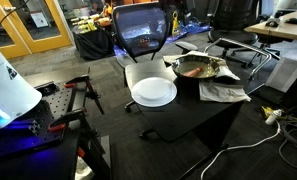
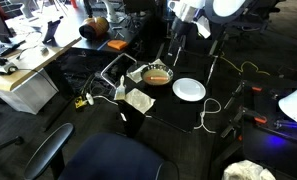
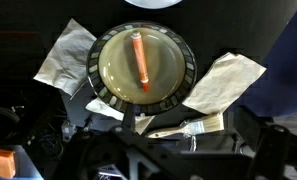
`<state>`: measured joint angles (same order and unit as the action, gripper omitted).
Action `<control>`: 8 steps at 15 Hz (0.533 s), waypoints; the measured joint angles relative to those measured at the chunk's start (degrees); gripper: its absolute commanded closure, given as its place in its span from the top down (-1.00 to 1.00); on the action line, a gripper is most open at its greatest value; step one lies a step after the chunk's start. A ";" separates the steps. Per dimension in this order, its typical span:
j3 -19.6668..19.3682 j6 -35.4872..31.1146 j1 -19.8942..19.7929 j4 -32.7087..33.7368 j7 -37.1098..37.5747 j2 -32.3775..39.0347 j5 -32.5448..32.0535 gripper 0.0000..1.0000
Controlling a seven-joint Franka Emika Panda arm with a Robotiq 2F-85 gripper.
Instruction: Pick up the marker from the bowl and place it on the table
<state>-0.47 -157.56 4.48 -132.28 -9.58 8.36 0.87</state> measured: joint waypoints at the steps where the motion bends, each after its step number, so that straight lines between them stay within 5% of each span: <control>1: 0.03 -0.31 -0.13 1.65 0.08 2.27 0.00 1.00; 8: 0.13 -0.31 -0.25 5.73 0.86 7.20 0.00 1.00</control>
<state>-0.34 -157.88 4.23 -126.55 -8.72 15.57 0.87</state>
